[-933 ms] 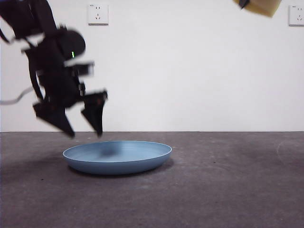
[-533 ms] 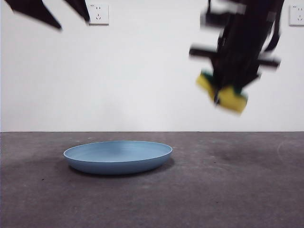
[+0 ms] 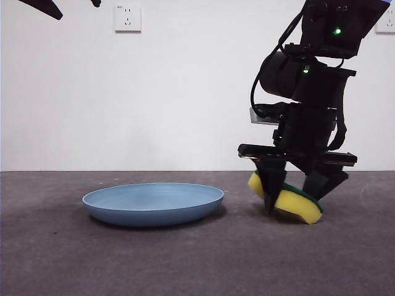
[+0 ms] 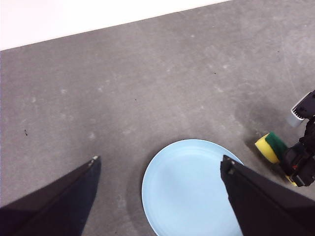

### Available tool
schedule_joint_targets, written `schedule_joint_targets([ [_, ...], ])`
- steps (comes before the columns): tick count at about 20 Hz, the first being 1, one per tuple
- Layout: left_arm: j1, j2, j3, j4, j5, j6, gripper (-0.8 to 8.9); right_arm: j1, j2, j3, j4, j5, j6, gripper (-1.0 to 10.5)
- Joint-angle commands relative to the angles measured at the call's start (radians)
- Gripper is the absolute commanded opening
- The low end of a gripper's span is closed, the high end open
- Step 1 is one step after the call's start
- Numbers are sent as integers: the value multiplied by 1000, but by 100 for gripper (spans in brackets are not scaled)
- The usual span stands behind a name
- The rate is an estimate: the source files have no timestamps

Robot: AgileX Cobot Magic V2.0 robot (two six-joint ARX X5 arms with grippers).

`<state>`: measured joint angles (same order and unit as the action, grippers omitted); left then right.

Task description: Pick up the plate,pick up the cloth,clean the plate with the cloth

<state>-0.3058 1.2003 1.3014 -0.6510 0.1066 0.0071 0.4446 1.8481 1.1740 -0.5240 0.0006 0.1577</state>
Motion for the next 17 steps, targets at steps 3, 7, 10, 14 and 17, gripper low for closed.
schedule_joint_targets([
  [3, -2, 2, -5, -6, -2, -5, 405, 2, -14, -6, 0, 5, 9, 564],
  [7, -2, 5, -5, -25, -1, -5, 405, 2, -94, -6, -1, 5, 9, 564],
  [10, -2, 5, -5, -41, -1, -5, 405, 2, -156, -6, -1, -2, 9, 564],
  [14, -2, 5, -5, -62, -1, -5, 405, 2, -209, -6, -2, -6, 10, 564],
  [17, -2, 5, -5, -65, 0, -5, 405, 2, -227, -6, -21, -89, 23, 563],
])
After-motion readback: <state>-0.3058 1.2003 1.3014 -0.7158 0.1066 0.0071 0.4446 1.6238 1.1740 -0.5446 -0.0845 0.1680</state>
